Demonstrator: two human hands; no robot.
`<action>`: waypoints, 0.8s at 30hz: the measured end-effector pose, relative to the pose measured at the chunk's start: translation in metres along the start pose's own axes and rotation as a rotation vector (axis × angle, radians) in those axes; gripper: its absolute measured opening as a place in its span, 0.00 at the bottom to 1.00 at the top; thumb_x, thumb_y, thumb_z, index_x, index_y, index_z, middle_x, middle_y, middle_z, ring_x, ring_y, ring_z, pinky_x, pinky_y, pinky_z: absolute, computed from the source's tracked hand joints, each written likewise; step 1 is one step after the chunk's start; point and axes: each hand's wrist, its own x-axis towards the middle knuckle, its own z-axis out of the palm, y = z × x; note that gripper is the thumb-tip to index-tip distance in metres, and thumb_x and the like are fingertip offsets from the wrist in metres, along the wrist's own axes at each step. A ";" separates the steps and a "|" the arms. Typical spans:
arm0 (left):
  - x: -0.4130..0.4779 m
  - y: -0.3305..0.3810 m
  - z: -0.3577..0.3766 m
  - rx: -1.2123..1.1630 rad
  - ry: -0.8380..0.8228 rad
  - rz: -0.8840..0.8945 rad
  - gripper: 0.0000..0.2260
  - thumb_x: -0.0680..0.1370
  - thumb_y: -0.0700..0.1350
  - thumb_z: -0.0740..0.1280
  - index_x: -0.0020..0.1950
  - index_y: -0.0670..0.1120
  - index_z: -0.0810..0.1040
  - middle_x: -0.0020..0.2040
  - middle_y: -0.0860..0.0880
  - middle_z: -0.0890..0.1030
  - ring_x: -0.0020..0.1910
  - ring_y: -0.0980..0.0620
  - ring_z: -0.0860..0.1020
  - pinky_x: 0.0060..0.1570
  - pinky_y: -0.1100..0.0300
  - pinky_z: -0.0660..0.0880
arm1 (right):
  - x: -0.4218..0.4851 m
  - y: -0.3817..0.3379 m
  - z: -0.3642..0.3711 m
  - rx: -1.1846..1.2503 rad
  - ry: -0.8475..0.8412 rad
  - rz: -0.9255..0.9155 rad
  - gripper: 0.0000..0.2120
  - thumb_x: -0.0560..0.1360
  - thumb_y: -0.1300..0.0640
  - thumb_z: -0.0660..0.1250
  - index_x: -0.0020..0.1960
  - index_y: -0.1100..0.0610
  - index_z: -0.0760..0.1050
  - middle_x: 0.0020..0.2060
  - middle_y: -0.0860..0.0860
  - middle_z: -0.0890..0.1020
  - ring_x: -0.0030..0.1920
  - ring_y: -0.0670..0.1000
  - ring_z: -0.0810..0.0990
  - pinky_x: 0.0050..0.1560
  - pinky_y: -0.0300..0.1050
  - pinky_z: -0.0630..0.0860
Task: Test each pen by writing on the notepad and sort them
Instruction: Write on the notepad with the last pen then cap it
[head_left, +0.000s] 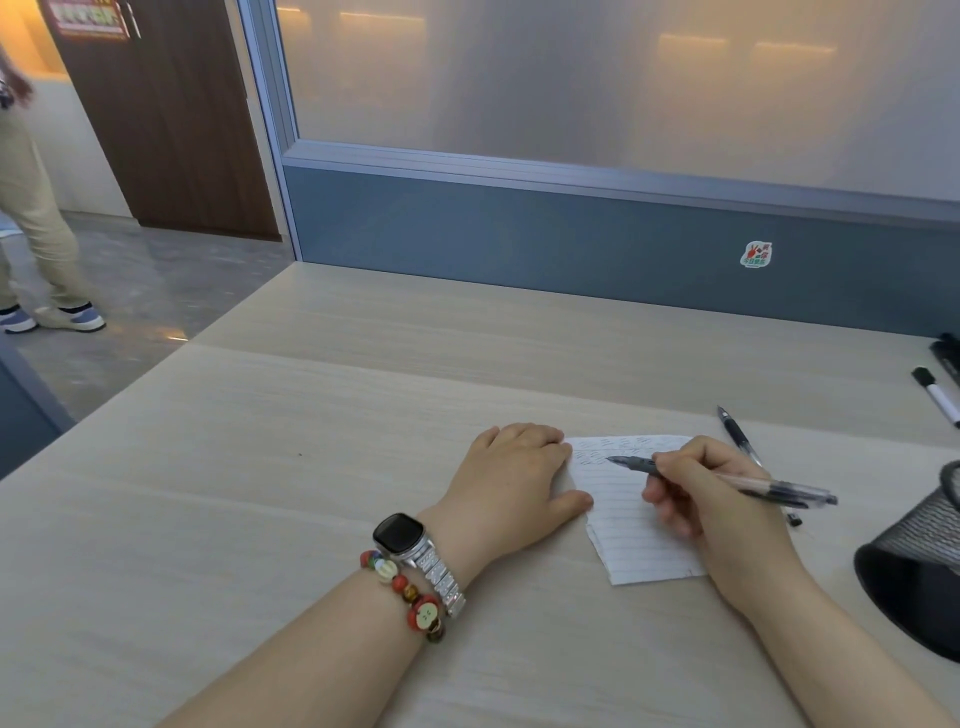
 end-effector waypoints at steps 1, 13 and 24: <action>0.000 0.000 0.000 0.002 -0.003 0.000 0.26 0.75 0.60 0.60 0.69 0.49 0.66 0.73 0.52 0.64 0.72 0.51 0.59 0.73 0.50 0.52 | 0.000 -0.001 -0.001 0.037 -0.003 0.017 0.17 0.73 0.67 0.63 0.27 0.56 0.69 0.23 0.54 0.78 0.21 0.47 0.70 0.18 0.36 0.63; 0.001 0.000 -0.001 -0.005 0.007 -0.001 0.25 0.74 0.60 0.61 0.68 0.50 0.67 0.72 0.51 0.65 0.71 0.51 0.60 0.72 0.50 0.53 | -0.001 0.000 0.004 -0.172 -0.088 -0.035 0.11 0.72 0.68 0.64 0.33 0.56 0.71 0.23 0.50 0.78 0.23 0.46 0.72 0.23 0.34 0.68; 0.001 0.000 0.002 -0.016 0.013 -0.020 0.25 0.74 0.60 0.62 0.68 0.50 0.68 0.72 0.52 0.65 0.71 0.51 0.60 0.72 0.50 0.52 | -0.003 0.013 0.013 -0.391 -0.115 -0.107 0.11 0.71 0.65 0.65 0.33 0.55 0.69 0.25 0.50 0.76 0.27 0.47 0.71 0.31 0.39 0.69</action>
